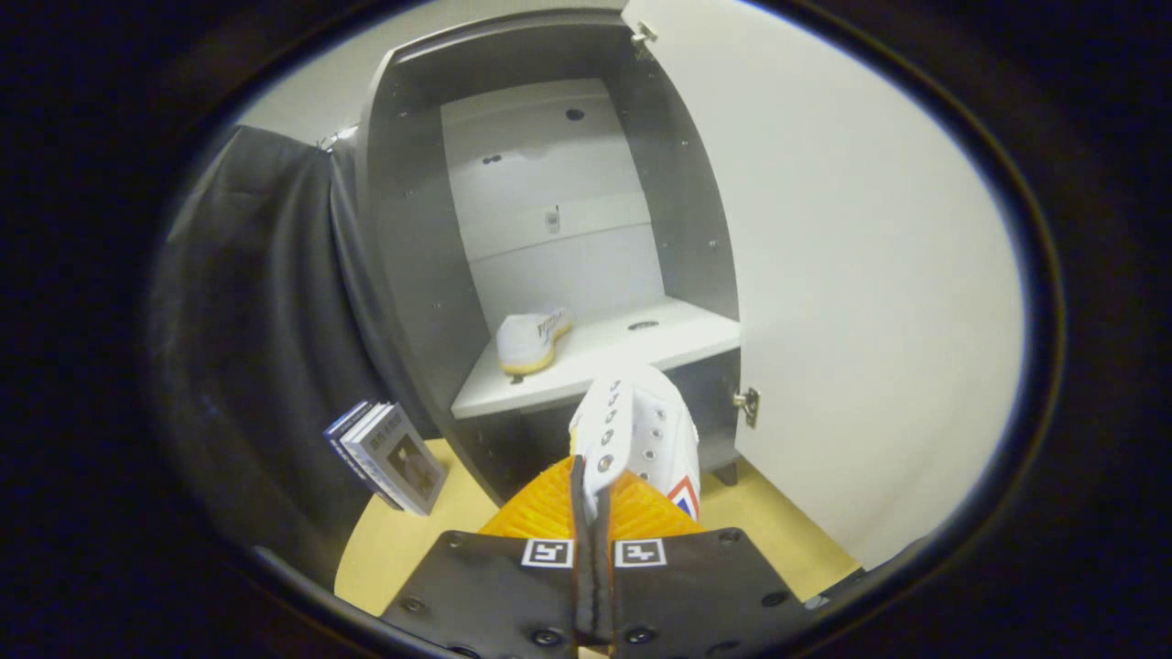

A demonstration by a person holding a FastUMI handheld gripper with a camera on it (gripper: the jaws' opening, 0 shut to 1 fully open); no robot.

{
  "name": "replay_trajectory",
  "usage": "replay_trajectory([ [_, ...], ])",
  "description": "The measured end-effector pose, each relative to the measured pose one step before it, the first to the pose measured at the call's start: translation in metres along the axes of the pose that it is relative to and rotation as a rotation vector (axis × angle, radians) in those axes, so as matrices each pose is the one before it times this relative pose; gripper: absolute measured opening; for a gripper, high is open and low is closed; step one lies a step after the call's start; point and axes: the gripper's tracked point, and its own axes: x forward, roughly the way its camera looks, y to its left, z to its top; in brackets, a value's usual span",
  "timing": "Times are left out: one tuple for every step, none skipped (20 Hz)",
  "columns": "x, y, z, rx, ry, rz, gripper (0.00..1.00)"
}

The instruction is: Open the shoe cabinet door, grab the shoes and put them into the shoe cabinet, then close the shoe cabinet door.

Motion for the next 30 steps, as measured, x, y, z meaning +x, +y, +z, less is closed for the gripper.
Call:
replay_trajectory([
  [0.00367,0.0013,0.01086,0.00296,-0.01491,0.00272,0.02],
  [0.00769,0.00303,0.01004,0.00223,-0.00985,0.00311,0.02],
  [0.0072,0.00076,0.00963,-0.00202,-0.0101,-0.00107,0.02],
  [0.00821,-0.00028,0.00988,-0.00503,-0.0075,-0.00386,0.02],
  [0.00952,-0.00087,0.00979,-0.00762,-0.0067,-0.00335,0.02],
  [0.00783,-0.00011,0.00729,-0.0053,-0.00495,0.00087,0.02],
  [0.00992,-0.00007,0.00743,-0.00456,-0.00471,0.00297,0.02],
  [0.01379,-0.00048,0.00713,-0.003,-0.0033,0.00474,0.02],
  [0.01221,-0.00128,0.00616,-0.00279,-0.00139,0.00391,0.02],
  [0.01371,-0.00272,0.00633,-0.00188,-0.00005,0.00426,0.02],
  [0.01335,-0.00134,0.00686,-0.00056,0.00272,0.0046,0.02],
  [0.01235,-0.00145,0.00611,-0.00275,-0.00136,0.00551,0.02],
  [0.01413,-0.00145,0.007,-0.0064,-0.00458,0.00569,0.02],
  [0.01482,0.00113,0.00568,-0.00825,-0.00612,0.00275,0.02],
  [0.01443,-0.00193,0.00477,-0.0133,-0.00609,-0.00111,0.02],
  [0.01383,-0.0008,0.00479,-0.01846,-0.00572,-0.00284,0.02],
  [0.0142,-0.00191,0.00353,-0.01985,-0.00326,-0.00449,0.02],
  [0.01217,0.00016,0.00278,-0.01562,-0.00314,-0.0018,0.02],
  [0.0101,-0.00047,0.0016,-0.00804,-0.00009,0.00036,0.02],
  [0.00967,0.00106,-0.00068,-0.00198,0.00171,0.0025,0.02],
  [0.01347,-0.00055,0.00061,0.00137,0.00496,0.0037,0.02],
  [0.01266,-0.00102,-0.00069,0.00198,0.00552,0.00301,0.02],
  [0.01066,-0.00165,-0.00119,0.0002,0.00824,0.0033,0.02],
  [0.00933,-0.00125,-0.00108,-0.0005,0.00853,0.0026,0.02],
  [0.00922,-0.00124,-0.00232,-0.0025,0.01163,0.00271,0.02],
  [0.00835,-0.00138,-0.00214,-0.0016,0.00915,0.00115,0.02],
  [0.00738,-0.00193,-0.00204,-0.00253,0.01271,0.00135,0.02],
  [0.00515,-0.00085,-0.00305,-0.00137,0.01037,0.00144,0.03],
  [0.00316,-0.00019,-0.00274,0.00065,0.01106,0.00406,0.03],
  [0.004,-0.00019,-0.00245,0.00133,0.00794,0.002,0.03],
])
